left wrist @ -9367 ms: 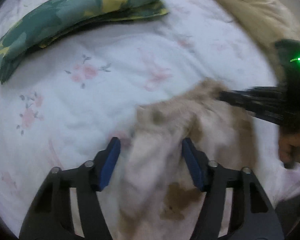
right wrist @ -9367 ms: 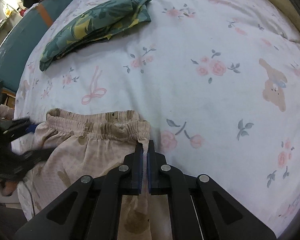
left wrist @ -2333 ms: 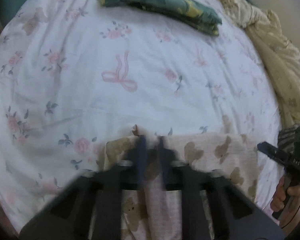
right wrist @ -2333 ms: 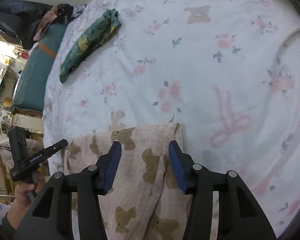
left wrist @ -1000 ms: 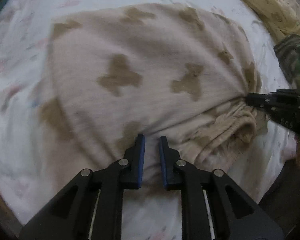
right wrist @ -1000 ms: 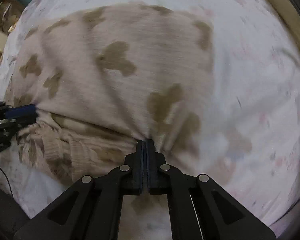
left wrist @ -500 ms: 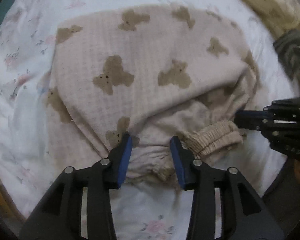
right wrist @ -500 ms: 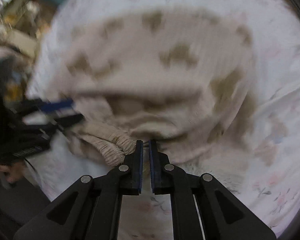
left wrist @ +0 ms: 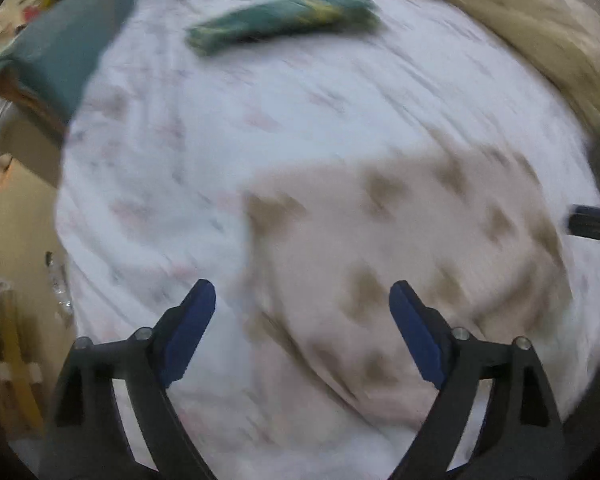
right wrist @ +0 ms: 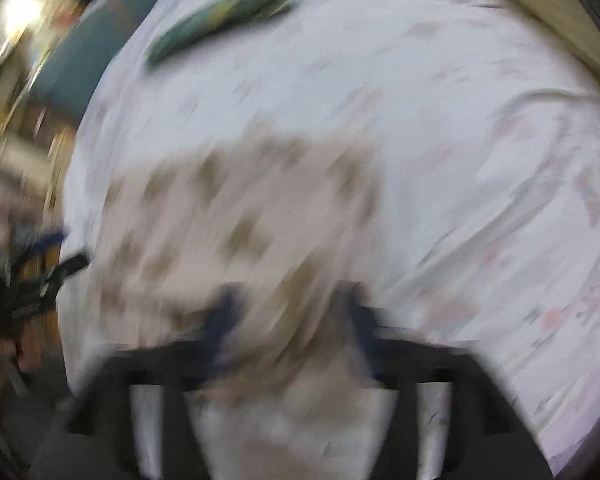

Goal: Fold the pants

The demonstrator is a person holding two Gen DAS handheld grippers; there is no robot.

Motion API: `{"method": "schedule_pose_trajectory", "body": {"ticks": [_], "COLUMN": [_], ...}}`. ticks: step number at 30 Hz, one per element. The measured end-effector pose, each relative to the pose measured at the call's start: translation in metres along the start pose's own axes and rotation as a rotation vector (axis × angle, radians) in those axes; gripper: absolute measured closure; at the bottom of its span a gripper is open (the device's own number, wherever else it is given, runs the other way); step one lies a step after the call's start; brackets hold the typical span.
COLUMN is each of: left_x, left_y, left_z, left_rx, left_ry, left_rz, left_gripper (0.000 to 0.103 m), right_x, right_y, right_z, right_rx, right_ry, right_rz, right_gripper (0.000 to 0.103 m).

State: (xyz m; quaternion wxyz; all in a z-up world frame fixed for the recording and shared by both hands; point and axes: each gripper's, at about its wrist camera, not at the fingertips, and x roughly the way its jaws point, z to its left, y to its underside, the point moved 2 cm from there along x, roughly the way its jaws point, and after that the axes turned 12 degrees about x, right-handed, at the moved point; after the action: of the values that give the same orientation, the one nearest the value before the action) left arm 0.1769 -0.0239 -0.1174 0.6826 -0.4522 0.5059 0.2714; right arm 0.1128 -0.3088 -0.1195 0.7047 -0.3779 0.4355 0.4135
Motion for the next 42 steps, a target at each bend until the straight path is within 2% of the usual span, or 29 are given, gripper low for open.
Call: {"method": "schedule_pose_trajectory", "body": {"ticks": [2,4,6,9,11,13,14,15,16,17,18,19,20,22,24,26,27,30,34,40,42], "left_x": [0.018,0.033,0.045,0.063,0.072,0.081,0.085,0.089,0.093,0.097,0.101,0.102,0.1,0.09,0.068,0.051,0.05,0.046,0.029,-0.015,-0.028], "left_y": [-0.009,-0.011,-0.006,-0.015,-0.022,-0.028,-0.031,-0.034,-0.036,-0.037,-0.038,-0.039,-0.04,-0.047,-0.058,-0.063,-0.062,-0.055,-0.042,-0.019,-0.009], "left_z": [0.031,0.06,0.075,0.078,0.073,0.064,0.06,0.057,0.053,0.049,0.046,0.043,0.042,0.041,0.047,0.046,0.046,0.044,0.034,0.023,0.015], "left_rx": [-0.086,-0.156,-0.176,-0.139,-0.11,-0.078,-0.052,-0.03,-0.009,0.011,0.029,0.048,0.062,0.1,0.089,0.124,0.119,0.118,0.219,0.326,0.369], "left_ry": [0.001,0.04,0.075,0.127,0.173,0.225,0.229,0.225,0.223,0.227,0.243,0.265,0.275,0.236,0.177,0.109,0.109,0.121,0.145,0.167,0.139], "left_rz": [0.008,0.014,0.021,0.013,0.005,0.008,0.013,0.019,0.028,0.038,0.057,0.065,0.059,0.037,-0.06,-0.142,-0.149,-0.159,-0.147,-0.178,-0.171], "left_gripper": [0.016,0.016,0.019,0.022,0.034,0.035,0.045,0.054,0.059,0.075,0.093,0.097,0.1,0.1,0.101,0.1,0.1,0.1,0.1,0.1,0.1], "right_x": [0.004,0.013,0.029,0.057,0.071,0.074,0.075,0.076,0.08,0.083,0.084,0.086,0.086,0.078,0.053,0.038,0.036,0.039,0.011,-0.023,-0.032], "right_y": [-0.03,-0.052,-0.069,-0.08,-0.079,-0.081,-0.082,-0.082,-0.084,-0.082,-0.081,-0.079,-0.079,-0.082,-0.09,-0.092,-0.092,-0.086,-0.074,-0.025,-0.007], "right_z": [-0.013,-0.017,-0.025,-0.031,-0.027,-0.024,-0.022,-0.02,-0.018,-0.015,-0.013,-0.011,-0.01,-0.007,0.007,0.018,0.022,0.023,0.026,0.024,0.023], "right_rx": [0.035,0.042,0.058,0.087,0.079,0.058,0.05,0.044,0.039,0.026,0.01,-0.006,-0.013,-0.038,-0.1,-0.127,-0.14,-0.177,-0.251,-0.346,-0.348], "right_ry": [0.003,-0.012,-0.037,-0.058,-0.044,-0.046,-0.057,-0.078,-0.092,-0.096,-0.088,-0.08,-0.076,-0.076,-0.109,-0.112,-0.105,-0.082,-0.128,-0.106,-0.098], "right_rz": [-0.048,-0.052,-0.042,-0.003,0.026,0.038,0.04,0.053,0.067,0.085,0.092,0.093,0.091,0.053,-0.069,-0.137,-0.157,-0.148,-0.19,-0.163,-0.157], "right_gripper": [0.021,0.023,0.027,0.031,0.032,0.032,0.034,0.044,0.052,0.056,0.067,0.086,0.093,0.098,0.099,0.099,0.099,0.099,0.099,0.099,0.1]}}
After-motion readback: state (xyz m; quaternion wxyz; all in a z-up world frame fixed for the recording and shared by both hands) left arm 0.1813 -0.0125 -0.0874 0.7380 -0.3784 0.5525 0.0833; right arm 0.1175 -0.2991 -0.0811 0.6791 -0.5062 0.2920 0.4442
